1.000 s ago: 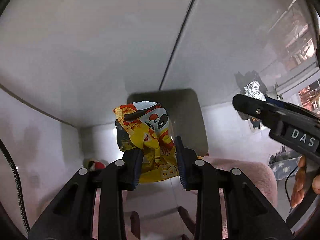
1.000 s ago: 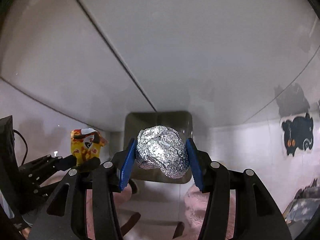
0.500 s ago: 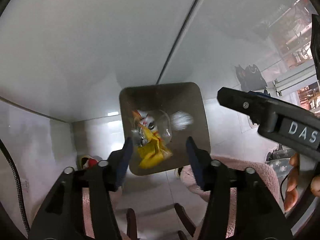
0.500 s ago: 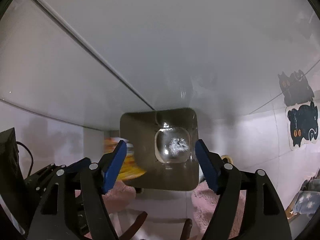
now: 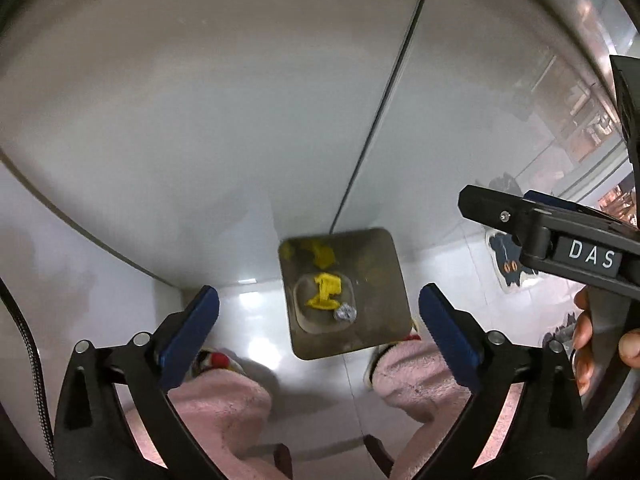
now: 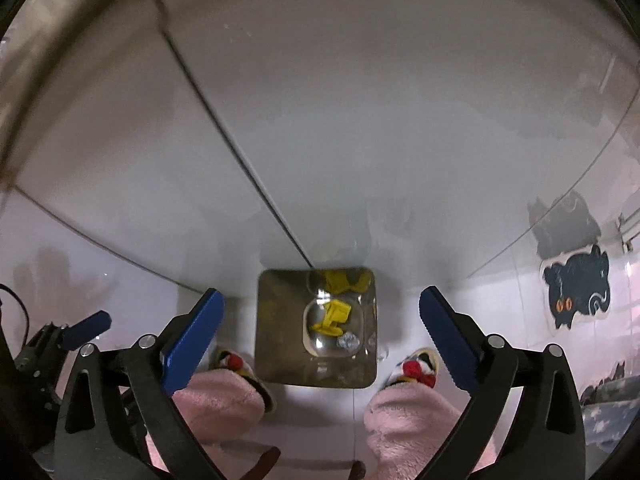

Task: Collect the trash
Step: 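Raise both tools back toward the counter trash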

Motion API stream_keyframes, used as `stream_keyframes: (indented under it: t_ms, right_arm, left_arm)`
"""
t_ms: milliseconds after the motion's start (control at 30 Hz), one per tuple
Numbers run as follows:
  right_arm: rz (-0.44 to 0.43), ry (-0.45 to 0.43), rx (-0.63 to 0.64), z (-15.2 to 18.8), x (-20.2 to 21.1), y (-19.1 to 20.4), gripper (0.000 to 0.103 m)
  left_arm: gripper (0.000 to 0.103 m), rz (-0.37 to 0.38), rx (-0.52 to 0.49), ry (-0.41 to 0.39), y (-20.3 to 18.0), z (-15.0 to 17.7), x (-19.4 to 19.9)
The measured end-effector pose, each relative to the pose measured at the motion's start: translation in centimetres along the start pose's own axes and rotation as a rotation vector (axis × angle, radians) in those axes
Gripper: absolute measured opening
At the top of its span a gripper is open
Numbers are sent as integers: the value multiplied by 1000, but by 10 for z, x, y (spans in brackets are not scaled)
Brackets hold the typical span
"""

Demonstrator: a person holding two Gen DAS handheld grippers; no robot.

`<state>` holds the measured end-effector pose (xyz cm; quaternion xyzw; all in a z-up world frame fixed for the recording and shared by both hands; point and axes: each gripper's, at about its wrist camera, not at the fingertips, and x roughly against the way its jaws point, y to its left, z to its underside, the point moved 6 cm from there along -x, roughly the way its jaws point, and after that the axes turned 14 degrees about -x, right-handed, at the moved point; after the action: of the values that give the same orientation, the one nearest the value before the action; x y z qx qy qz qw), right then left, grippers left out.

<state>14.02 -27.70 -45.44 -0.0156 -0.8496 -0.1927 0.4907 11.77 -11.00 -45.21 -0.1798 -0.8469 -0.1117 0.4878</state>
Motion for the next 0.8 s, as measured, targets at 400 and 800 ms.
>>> stream_keyframes:
  t_ms: [400, 800]
  right_arm:
    - [-94, -234, 24, -36, 129, 23, 99]
    - [-96, -334, 63, -101, 190, 59, 99]
  left_arm:
    - [95, -129, 34, -199, 20, -31, 130]
    - [95, -204, 53, -299, 57, -92, 197]
